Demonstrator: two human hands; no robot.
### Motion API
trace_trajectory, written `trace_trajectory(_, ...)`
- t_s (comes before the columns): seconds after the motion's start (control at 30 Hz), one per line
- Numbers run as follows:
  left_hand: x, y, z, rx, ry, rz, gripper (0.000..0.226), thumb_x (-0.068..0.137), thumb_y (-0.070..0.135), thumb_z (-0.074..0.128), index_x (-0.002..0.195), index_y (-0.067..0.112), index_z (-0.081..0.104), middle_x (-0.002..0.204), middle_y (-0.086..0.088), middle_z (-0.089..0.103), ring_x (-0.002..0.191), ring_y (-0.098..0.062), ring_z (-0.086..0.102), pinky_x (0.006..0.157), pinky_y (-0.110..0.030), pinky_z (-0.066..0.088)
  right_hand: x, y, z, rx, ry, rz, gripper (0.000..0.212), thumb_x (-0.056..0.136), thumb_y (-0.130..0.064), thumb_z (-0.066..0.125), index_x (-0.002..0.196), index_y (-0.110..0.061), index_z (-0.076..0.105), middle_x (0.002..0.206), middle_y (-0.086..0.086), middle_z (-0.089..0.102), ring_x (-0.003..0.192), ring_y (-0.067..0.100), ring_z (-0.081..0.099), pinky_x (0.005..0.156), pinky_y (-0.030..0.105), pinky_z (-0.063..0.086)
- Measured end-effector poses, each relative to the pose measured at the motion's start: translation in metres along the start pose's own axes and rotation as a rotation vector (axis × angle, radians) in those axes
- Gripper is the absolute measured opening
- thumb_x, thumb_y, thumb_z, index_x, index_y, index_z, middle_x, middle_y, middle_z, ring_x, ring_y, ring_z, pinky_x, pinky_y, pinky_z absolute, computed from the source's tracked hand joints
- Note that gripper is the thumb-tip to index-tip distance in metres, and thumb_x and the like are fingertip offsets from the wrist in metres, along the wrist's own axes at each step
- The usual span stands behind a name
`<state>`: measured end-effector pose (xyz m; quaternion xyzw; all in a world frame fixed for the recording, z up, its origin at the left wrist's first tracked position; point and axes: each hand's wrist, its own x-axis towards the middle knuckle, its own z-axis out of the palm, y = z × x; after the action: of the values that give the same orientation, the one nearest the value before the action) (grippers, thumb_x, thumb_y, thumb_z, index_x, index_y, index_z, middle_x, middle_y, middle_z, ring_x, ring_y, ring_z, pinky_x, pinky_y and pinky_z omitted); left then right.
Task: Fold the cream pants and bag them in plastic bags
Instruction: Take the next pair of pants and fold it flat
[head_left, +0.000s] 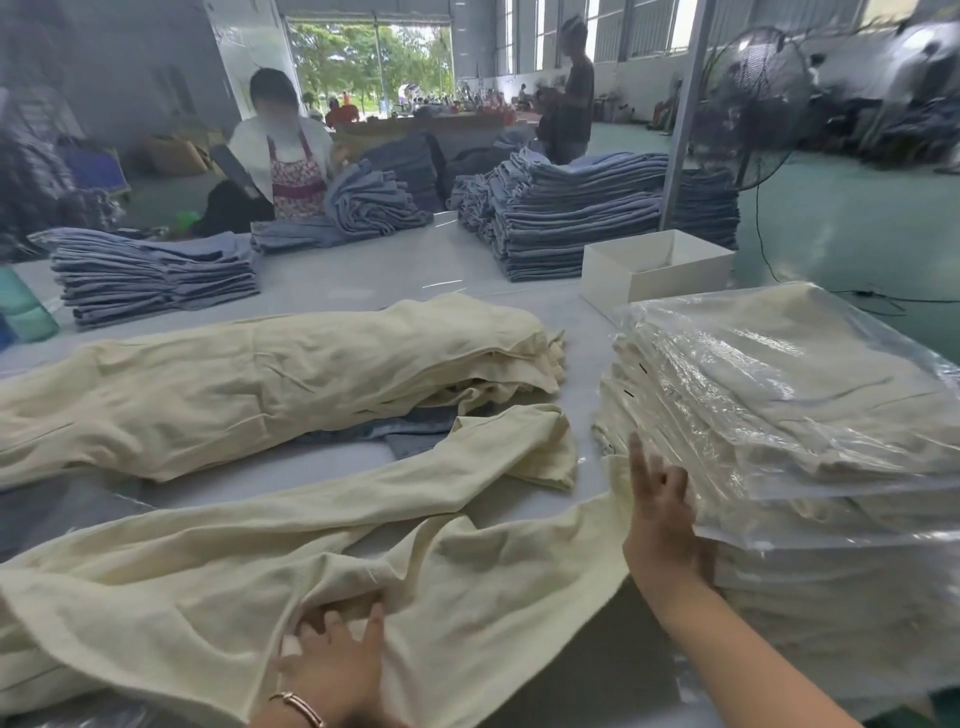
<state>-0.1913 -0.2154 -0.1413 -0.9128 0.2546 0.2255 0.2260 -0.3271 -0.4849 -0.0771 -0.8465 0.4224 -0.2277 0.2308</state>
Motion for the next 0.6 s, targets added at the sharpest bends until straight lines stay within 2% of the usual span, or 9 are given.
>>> trace_trajectory(0.03,0.0,0.0,-0.001,0.017,0.011,0.008,0.094,0.068,0.076,-0.011,0.151,0.034,-0.005,0.154,-0.026,0.011,0.138,-0.044,0.024,0.109,-0.059,0.026,-0.005,0.009,0.008,-0.218,0.127,-0.126,0.097,0.052,0.025,0.064,0.138,-0.014,0.043,0.114,0.033,0.056,0.097,0.044,0.053,0.076,0.051,0.054)
trace_trajectory(0.07,0.0,-0.001,-0.007,-0.03,0.041,0.027,0.09,0.077,0.08,0.014,0.152,0.031,0.004,0.152,-0.02,0.021,0.136,-0.037,0.031,0.109,-0.052,0.031,-0.012,0.005,0.01,-0.325,0.137,-0.223,0.087,0.051,0.02,0.063,0.131,-0.011,0.054,0.119,0.035,0.055,0.106,0.045,0.047,0.081,0.058,0.05)
trace_trajectory(0.1,0.0,-0.001,-0.013,-0.114,0.116,0.058,0.096,0.072,0.082,0.038,0.149,0.028,0.019,0.146,-0.01,0.033,0.133,-0.03,0.037,0.106,-0.044,0.035,-0.019,0.005,0.016,-0.428,0.232,-0.373,0.071,0.054,0.013,0.061,0.121,-0.01,0.064,0.124,0.033,0.055,0.114,0.044,0.042,0.091,0.059,0.043)
trace_trajectory(0.2,0.007,-0.004,-0.035,-0.282,0.591,0.149,0.039,0.078,0.056,0.051,0.1,0.026,0.064,0.102,0.004,0.063,0.104,-0.022,0.059,0.078,-0.036,0.049,-0.029,-0.005,0.034,-0.531,-0.064,-0.68,0.045,0.072,0.0,0.043,0.107,-0.011,0.07,0.132,0.023,0.054,0.129,0.037,0.042,0.111,0.049,0.021)
trace_trajectory(0.27,0.017,-0.006,-0.046,-0.319,0.835,0.226,0.02,0.076,0.033,0.056,0.082,0.018,0.068,0.086,0.0,0.065,0.087,-0.027,0.064,0.066,-0.035,0.051,-0.024,-0.01,0.04,-0.532,-0.378,-0.469,0.049,0.088,-0.007,0.031,0.132,-0.014,0.051,0.142,0.017,0.043,0.133,0.031,0.039,0.112,0.042,0.026)
trace_trajectory(0.33,0.026,-0.004,-0.051,-0.316,0.734,0.238,0.021,0.086,0.031,0.053,0.099,0.021,0.066,0.102,0.003,0.065,0.101,-0.023,0.061,0.079,-0.034,0.05,-0.015,-0.005,0.043,-0.621,-0.6,-0.162,0.048,0.099,-0.028,0.032,0.145,-0.013,0.031,0.144,0.017,0.036,0.13,0.031,0.039,0.104,0.039,0.039)
trace_trajectory(0.4,0.038,-0.004,-0.048,-0.367,0.555,0.125,0.03,0.09,0.047,0.045,0.108,0.026,0.058,0.116,0.006,0.062,0.112,-0.019,0.055,0.089,-0.033,0.044,-0.01,0.0,0.045,-0.759,-0.662,-0.055,0.057,0.098,-0.045,0.036,0.141,-0.007,0.034,0.141,0.016,0.042,0.127,0.03,0.045,0.098,0.036,0.044)
trace_trajectory(0.53,0.051,0.0,-0.04,-0.295,0.345,0.032,0.063,0.077,0.079,0.036,0.108,0.027,0.055,0.116,0.003,0.064,0.112,-0.021,0.057,0.086,-0.032,0.043,-0.017,0.001,0.057,-0.885,-0.783,-0.162,0.058,0.096,-0.053,0.034,0.133,-0.011,0.051,0.137,0.006,0.053,0.125,0.023,0.051,0.097,0.037,0.047)
trace_trajectory(0.6,0.055,0.002,-0.04,-0.274,0.312,0.052,0.06,0.076,0.079,0.033,0.099,0.028,0.056,0.113,0.003,0.065,0.109,-0.021,0.059,0.084,-0.032,0.043,-0.015,0.001,0.062,-0.963,-0.864,-0.169,0.061,0.096,-0.053,0.031,0.135,-0.011,0.051,0.138,0.006,0.052,0.124,0.026,0.051,0.096,0.04,0.048)
